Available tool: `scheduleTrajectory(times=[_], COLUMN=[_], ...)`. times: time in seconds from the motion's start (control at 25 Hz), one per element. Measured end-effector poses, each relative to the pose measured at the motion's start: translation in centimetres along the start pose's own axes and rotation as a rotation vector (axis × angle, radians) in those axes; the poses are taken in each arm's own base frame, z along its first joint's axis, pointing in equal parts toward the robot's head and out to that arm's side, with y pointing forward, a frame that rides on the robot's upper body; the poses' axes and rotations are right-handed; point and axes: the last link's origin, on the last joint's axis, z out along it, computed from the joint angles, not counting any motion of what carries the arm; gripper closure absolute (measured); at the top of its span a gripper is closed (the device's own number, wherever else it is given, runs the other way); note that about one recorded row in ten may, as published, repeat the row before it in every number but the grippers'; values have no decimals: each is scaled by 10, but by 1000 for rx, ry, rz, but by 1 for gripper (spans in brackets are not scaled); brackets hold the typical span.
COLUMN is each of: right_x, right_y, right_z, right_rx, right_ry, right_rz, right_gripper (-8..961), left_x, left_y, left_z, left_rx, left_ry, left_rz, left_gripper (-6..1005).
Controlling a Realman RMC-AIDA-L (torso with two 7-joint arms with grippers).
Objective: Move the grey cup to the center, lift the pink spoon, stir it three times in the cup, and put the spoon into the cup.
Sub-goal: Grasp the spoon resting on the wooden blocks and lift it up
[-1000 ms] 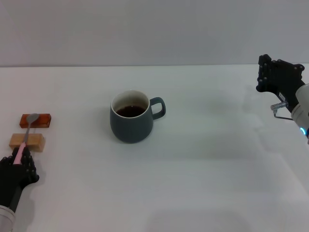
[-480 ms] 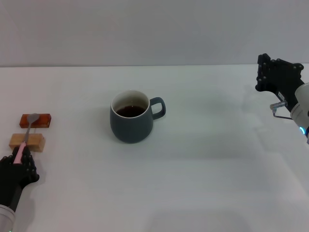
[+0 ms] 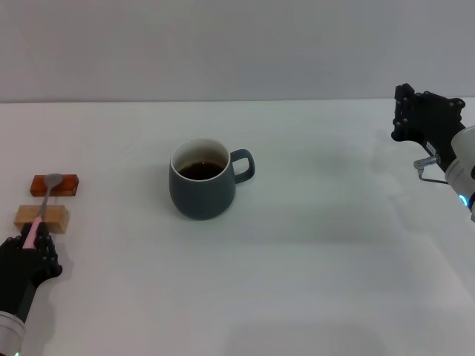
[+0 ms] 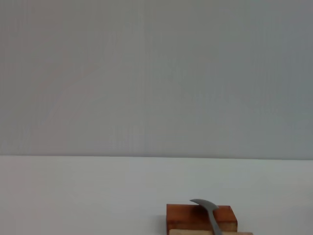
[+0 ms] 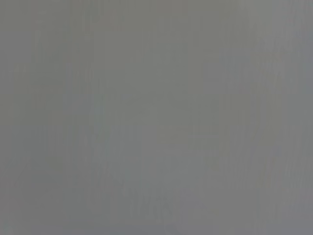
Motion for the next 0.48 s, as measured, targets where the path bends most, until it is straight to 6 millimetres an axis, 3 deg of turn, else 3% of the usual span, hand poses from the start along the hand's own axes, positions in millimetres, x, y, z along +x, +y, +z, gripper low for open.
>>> scheduleTrajectory(times=[0.48], right_x=[0], right_y=[-1], right_z=[0], right_rx=[1], right_ry=[-1], right_rz=[0], right_gripper=[922], left_x=[0], left_y=[-1], left_z=[1], left_rx=[7], left_ry=[1], left_rz=[-2], left_gripper=[840])
